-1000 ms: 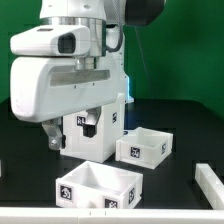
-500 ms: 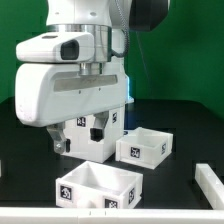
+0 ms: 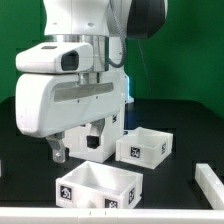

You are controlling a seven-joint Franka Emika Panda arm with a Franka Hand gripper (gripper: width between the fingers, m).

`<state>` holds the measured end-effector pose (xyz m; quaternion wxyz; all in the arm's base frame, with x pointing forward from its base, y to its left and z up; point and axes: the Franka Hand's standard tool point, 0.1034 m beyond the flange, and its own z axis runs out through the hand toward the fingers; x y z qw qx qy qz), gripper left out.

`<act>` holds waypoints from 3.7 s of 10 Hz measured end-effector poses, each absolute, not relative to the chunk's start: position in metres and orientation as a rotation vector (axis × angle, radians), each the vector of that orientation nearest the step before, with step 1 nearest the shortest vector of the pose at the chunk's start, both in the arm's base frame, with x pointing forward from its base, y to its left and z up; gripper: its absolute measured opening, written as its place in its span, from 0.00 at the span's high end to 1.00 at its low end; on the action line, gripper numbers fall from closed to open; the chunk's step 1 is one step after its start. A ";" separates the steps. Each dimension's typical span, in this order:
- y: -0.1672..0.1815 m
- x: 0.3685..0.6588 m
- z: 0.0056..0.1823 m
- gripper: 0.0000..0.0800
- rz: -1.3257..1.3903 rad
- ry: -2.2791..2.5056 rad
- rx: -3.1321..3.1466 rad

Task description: Assemble drawer

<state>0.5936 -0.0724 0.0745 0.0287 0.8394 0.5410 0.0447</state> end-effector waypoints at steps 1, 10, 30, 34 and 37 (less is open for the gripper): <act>-0.071 0.595 0.072 0.19 0.141 1.789 2.488; -0.069 0.588 0.065 0.19 0.018 2.567 1.497; -0.162 0.548 0.016 0.96 -0.125 2.908 0.940; -0.167 0.547 0.016 0.96 -0.124 2.888 0.999; -0.168 0.546 0.016 0.74 -0.124 2.887 1.002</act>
Offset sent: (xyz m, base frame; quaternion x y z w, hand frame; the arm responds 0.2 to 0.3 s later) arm 0.0000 0.0000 0.0000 0.0000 0.0000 -0.1296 0.9916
